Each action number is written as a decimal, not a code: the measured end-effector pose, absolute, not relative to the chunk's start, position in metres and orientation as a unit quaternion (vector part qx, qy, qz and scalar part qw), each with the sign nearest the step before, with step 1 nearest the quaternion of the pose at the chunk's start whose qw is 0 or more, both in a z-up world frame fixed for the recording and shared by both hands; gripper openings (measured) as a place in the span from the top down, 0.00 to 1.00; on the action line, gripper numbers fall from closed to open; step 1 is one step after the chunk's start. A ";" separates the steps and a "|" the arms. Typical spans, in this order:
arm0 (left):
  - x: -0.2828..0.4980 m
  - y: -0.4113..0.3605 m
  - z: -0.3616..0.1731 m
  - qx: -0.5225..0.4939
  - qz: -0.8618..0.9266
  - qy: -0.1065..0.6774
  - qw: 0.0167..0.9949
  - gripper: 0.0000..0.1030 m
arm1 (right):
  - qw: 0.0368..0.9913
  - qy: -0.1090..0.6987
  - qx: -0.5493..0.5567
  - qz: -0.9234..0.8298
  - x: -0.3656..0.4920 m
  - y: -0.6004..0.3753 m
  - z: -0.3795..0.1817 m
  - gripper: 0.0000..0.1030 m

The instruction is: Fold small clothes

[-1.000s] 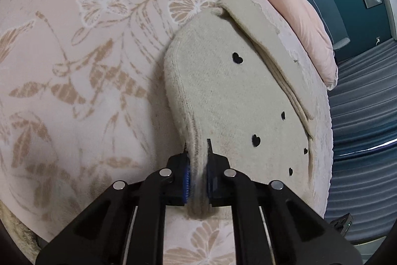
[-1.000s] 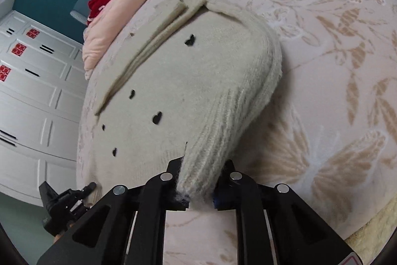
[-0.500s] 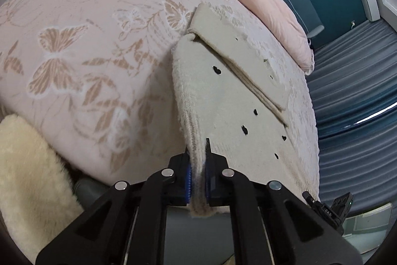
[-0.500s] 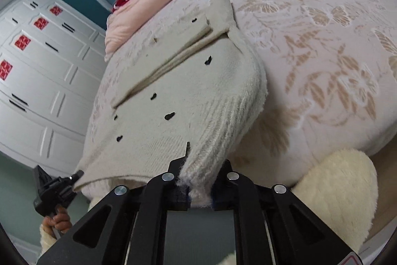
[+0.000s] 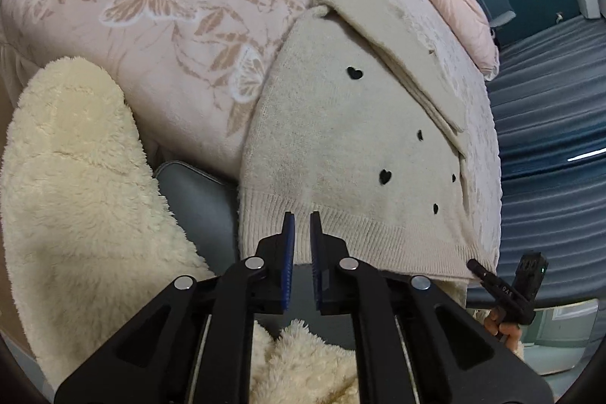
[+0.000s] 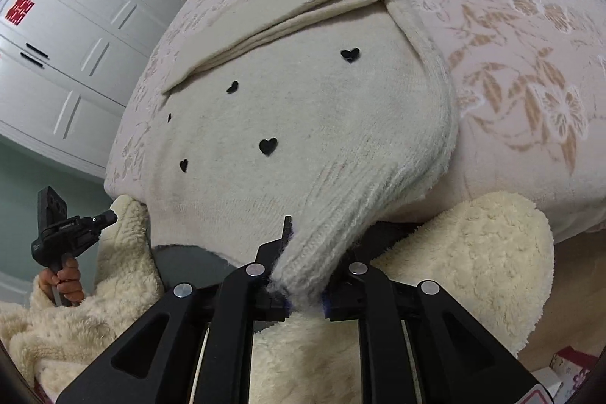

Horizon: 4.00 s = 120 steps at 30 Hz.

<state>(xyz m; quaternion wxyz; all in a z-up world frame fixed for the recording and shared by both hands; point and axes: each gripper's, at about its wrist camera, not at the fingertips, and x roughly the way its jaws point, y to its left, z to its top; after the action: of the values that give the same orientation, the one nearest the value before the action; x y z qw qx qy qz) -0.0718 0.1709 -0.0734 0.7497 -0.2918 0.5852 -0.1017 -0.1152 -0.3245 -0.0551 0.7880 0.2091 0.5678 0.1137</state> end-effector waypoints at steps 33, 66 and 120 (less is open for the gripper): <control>-0.063 0.144 -0.028 -0.262 -0.150 0.548 0.780 0.89 | 0.805 0.414 0.285 0.314 -0.132 -0.341 0.021 0.92; -0.083 0.151 -0.032 -0.236 -0.160 0.589 0.756 0.89 | 0.767 0.508 0.235 0.314 -0.152 -0.333 0.001 0.92; 0.272 0.097 -0.081 -0.126 -0.025 0.553 0.823 0.92 | 0.827 0.506 0.226 -0.099 0.184 -0.396 -0.090 0.92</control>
<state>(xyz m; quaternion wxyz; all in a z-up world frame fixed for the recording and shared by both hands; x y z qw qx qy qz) 0.2721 0.0967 -0.0814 0.8233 -0.1256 0.5530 -0.0246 0.1839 -0.3964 -0.0898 0.8266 0.2256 0.5061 -0.0986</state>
